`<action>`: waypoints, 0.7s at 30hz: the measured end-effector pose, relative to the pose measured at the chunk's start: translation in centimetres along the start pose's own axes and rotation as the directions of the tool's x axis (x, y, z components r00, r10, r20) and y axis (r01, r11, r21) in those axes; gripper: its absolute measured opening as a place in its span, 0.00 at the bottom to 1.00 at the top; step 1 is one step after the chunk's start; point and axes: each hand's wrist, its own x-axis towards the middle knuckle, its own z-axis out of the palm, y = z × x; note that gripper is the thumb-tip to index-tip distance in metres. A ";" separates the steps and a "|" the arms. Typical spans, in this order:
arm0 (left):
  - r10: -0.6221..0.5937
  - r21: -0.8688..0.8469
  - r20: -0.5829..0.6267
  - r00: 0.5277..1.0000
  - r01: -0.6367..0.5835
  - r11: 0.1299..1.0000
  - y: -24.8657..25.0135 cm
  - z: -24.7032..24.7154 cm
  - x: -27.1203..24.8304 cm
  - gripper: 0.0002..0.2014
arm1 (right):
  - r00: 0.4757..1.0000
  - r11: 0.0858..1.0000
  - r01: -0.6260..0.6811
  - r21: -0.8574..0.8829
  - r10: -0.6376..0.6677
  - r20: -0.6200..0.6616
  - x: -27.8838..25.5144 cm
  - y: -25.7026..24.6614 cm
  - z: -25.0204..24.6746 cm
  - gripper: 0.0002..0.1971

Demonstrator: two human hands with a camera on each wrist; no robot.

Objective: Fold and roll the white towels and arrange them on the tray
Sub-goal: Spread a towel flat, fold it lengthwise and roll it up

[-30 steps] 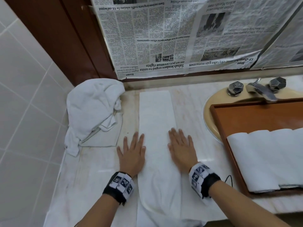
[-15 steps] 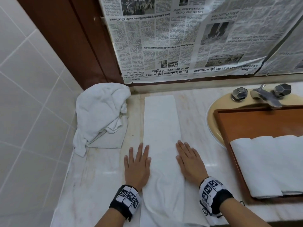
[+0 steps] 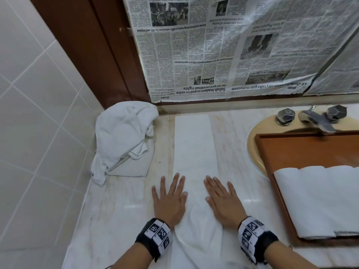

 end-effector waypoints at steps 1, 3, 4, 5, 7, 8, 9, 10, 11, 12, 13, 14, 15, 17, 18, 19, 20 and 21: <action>0.004 0.002 0.020 1.000 -0.004 1.000 0.2 -0.5 0.7 0.32 | 1.000 1.000 0.001 0.000 -0.001 0.001 0.7 0.4 -0.4 0.28; 0.004 -0.012 0.028 1.000 -0.004 1.000 0.6 -1.0 2.2 0.33 | 0.999 0.999 0.032 -0.038 -0.032 0.001 2.3 1.3 -1.3 0.32; 0.002 -0.018 0.008 1.000 -0.002 1.000 0.8 -1.2 3.0 0.31 | 0.998 0.996 0.067 -0.059 -0.068 -0.008 3.1 1.7 -1.7 0.35; -0.001 -0.025 -0.003 1.000 0.001 1.000 1.0 -1.6 3.7 0.29 | 0.997 0.995 0.080 -0.054 -0.081 -0.012 3.9 2.0 -2.1 0.37; -0.015 -0.054 0.003 1.000 0.015 0.998 1.5 -2.3 5.0 0.28 | 0.998 0.997 0.062 -0.043 -0.063 -0.020 5.4 2.4 -2.8 0.40; -0.019 -0.062 0.004 1.000 0.020 0.998 1.6 -2.6 5.6 0.28 | 0.998 0.998 0.049 -0.040 -0.050 -0.026 6.0 2.5 -3.2 0.41; -0.024 -0.064 0.002 1.000 0.024 0.998 1.6 -2.8 6.1 0.28 | 0.999 0.999 0.038 -0.030 -0.039 -0.022 6.6 2.7 -3.4 0.41; -0.029 -0.068 -0.003 1.000 0.028 0.997 1.6 -3.0 6.7 0.28 | 0.999 0.999 0.034 -0.020 -0.035 -0.019 7.0 2.9 -3.4 0.42; -0.033 -0.075 -0.005 0.999 0.032 0.997 1.6 -3.1 7.2 0.28 | 0.999 0.999 0.033 -0.010 -0.033 -0.016 7.4 3.1 -3.5 0.42; -0.035 -0.087 -0.003 0.999 0.034 0.996 1.6 -3.2 7.7 0.28 | 1.000 1.000 0.029 0.000 -0.029 -0.012 7.8 3.3 -3.5 0.41; -0.034 -0.095 -0.001 0.999 0.033 0.995 1.6 -3.3 7.9 0.28 | 1.000 1.000 0.025 0.010 -0.025 -0.010 8.0 3.4 -3.6 0.38; -0.028 -0.099 0.005 1.000 0.029 0.995 1.6 -3.4 8.1 0.28 | 1.000 1.000 0.018 0.023 -0.018 -0.011 8.2 3.4 -3.8 0.34; -0.023 -0.111 0.015 1.000 0.025 0.993 1.6 -3.5 8.2 0.28 | 1.000 0.999 0.001 0.039 0.000 -0.017 8.3 3.4 -4.0 0.30; -0.008 -0.148 0.006 1.000 0.009 0.989 1.6 -3.5 7.6 0.28 | 0.998 0.998 -0.035 0.057 0.038 -0.059 7.9 3.0 -3.9 0.29; 0.003 -0.158 -0.017 1.000 -0.006 0.987 1.5 -3.4 6.9 0.29 | 0.994 0.998 -0.029 0.058 0.034 -0.101 7.3 2.6 -3.8 0.31; 0.018 -0.159 -0.041 0.999 -0.024 0.987 1.5 -3.1 6.0 0.29 | 0.990 0.998 -0.009 0.063 0.018 -0.142 6.6 1.9 -3.7 0.34; 0.039 -0.148 -0.053 0.998 -0.046 0.988 1.7 -2.7 5.0 0.29 | 0.986 0.998 0.015 0.068 -0.003 -0.166 5.7 1.1 -3.4 0.37; 0.060 -0.134 -0.054 0.997 -0.067 0.989 1.8 -2.2 3.9 0.31 | 0.986 0.997 0.040 0.067 -0.028 -0.167 4.8 0.2 -3.0 0.37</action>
